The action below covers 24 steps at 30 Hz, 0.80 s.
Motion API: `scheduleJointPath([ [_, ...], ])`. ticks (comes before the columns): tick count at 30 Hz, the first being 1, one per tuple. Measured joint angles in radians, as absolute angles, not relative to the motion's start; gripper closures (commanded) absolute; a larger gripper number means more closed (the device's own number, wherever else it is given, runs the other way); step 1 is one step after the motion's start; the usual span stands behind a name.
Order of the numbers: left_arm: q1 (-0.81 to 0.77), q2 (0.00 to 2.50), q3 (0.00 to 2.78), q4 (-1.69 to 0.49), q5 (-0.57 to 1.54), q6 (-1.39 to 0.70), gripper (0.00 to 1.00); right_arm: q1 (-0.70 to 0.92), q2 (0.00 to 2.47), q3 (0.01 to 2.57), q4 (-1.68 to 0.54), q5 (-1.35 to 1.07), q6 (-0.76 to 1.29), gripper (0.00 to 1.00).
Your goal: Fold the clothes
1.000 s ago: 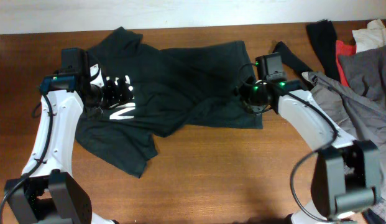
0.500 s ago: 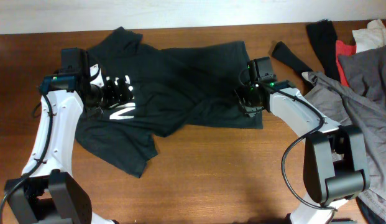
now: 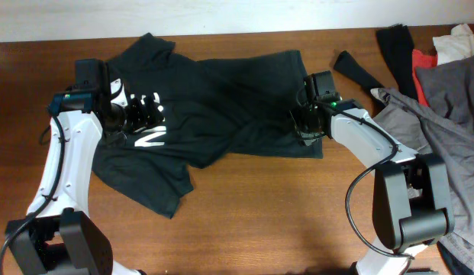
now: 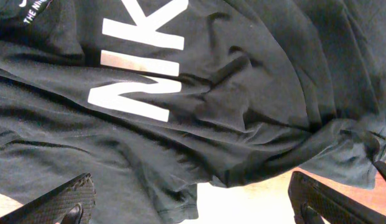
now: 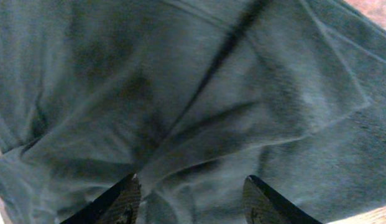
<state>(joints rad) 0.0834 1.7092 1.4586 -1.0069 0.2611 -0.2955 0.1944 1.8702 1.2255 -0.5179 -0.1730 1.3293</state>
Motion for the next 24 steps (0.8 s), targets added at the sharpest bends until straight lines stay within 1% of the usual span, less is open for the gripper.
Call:
scheduleJointPath([
  [3,0.083,1.709,1.459,-1.007,0.261,-0.295,0.01,0.194,1.870,1.201,-0.518,-0.173,1.358,0.43],
  [6,0.083,1.709,1.459,-1.007,0.261,-0.295,0.01,0.195,1.870,1.178,-0.504,-0.166,1.382,0.47],
  [19,0.083,1.709,1.459,-1.007,0.261,-0.295,0.01,0.195,1.871,1.175,-0.467,-0.146,1.422,0.48],
  [21,0.083,1.709,1.459,-1.007,0.261,-0.295,0.01,0.194,1.876,1.175,-0.448,-0.143,1.429,0.51],
  [24,0.083,1.709,1.459,-1.007,0.261,-0.295,0.01,0.195,1.885,1.175,-0.432,-0.142,1.438,0.60],
])
